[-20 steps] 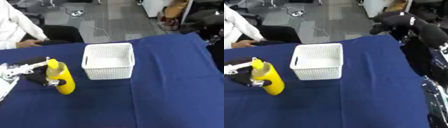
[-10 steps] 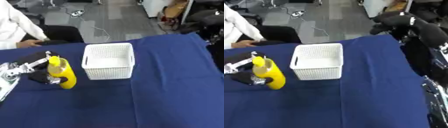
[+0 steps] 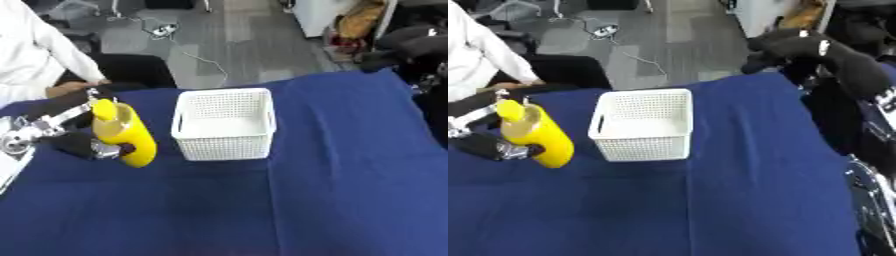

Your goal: Pick up objects on the table and place them in the box.

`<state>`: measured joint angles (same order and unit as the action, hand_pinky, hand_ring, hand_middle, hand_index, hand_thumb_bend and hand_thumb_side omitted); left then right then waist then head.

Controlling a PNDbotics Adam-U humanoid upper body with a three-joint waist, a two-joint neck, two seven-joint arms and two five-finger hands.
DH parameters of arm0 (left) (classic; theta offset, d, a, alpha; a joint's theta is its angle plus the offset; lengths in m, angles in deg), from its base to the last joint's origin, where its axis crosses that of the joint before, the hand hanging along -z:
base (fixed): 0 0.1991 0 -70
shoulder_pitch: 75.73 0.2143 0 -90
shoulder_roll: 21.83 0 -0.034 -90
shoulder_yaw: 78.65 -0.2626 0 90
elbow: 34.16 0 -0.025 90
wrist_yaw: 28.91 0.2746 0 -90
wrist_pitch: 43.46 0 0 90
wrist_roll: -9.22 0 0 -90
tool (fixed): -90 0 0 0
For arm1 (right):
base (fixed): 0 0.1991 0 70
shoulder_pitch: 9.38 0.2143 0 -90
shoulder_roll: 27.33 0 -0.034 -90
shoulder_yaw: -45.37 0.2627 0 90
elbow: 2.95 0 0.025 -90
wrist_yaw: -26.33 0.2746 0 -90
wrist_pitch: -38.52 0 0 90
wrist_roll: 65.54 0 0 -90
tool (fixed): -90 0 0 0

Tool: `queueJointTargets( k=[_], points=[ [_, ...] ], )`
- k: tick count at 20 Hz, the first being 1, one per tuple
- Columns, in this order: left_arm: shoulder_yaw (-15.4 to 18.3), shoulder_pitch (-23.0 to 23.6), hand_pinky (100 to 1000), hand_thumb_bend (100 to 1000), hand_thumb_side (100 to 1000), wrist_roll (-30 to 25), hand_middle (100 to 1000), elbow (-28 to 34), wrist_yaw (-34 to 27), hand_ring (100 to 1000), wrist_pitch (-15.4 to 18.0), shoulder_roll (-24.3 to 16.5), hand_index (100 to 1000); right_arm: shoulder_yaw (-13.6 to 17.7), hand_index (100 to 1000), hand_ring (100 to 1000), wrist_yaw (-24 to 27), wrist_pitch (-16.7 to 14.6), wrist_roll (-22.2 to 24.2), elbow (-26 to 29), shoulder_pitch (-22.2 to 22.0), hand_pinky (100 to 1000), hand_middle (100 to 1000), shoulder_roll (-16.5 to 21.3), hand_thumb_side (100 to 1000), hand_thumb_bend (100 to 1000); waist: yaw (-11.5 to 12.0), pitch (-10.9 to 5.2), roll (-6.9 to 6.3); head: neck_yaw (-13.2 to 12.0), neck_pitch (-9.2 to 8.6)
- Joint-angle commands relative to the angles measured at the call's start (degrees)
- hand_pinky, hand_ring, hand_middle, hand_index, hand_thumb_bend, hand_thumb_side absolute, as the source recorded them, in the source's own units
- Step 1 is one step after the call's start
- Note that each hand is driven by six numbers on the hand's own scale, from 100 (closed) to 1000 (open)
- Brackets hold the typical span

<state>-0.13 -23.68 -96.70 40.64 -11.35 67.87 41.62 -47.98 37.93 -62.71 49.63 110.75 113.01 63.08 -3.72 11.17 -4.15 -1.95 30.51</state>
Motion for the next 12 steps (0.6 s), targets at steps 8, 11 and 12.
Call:
queueJointTargets(
  k=[8, 11, 12],
  points=[
    [0.80, -2.36, 100, 386, 469, -1.19, 115, 5.55, -3.48, 100, 0.47, -4.85, 414, 0.42, 792, 722, -0.56, 0.04, 0.30, 0.88, -0.41, 870, 775, 1.85, 1000, 227, 0.70, -1.88, -0.35, 0.92, -0.37],
    [0.55, -2.76, 100, 381, 455, -0.29, 118, 6.54, -5.26, 100, 0.86, -5.12, 415, 0.36, 793, 722, -0.50, 0.03, 0.37, 0.88, -0.33, 869, 775, 1.78, 1000, 226, 0.62, -1.99, -0.45, 1.10, -0.36],
    [0.42, -2.88, 100, 380, 455, 0.02, 119, 6.95, -5.81, 100, 0.99, -5.24, 415, 0.37, 793, 722, -0.48, 0.04, 0.36, 0.88, -0.30, 869, 775, 1.72, 1000, 226, 0.59, -2.02, -0.48, 1.17, -0.30]
  ],
)
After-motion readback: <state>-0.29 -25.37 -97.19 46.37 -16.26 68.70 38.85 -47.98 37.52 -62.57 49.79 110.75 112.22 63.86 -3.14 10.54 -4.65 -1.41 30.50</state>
